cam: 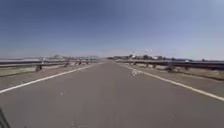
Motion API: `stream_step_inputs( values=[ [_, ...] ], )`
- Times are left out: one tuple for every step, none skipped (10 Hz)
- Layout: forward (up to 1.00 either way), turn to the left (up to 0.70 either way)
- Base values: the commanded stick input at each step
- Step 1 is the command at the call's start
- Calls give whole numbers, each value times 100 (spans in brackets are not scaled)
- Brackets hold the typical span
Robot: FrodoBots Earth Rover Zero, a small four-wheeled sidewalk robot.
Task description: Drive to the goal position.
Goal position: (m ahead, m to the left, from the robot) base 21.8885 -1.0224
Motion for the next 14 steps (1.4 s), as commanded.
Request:
stream_step_inputs(
  values=[
    [100, 27],
    [100, 27],
    [100, 0],
    [100, 0],
    [100, 0],
    [100, 0],
    [100, 0],
    [100, 0],
    [100, 0],
    [100, 0],
    [100, 0],
    [100, 0],
    [100, 0],
    [100, 0]
  ],
)
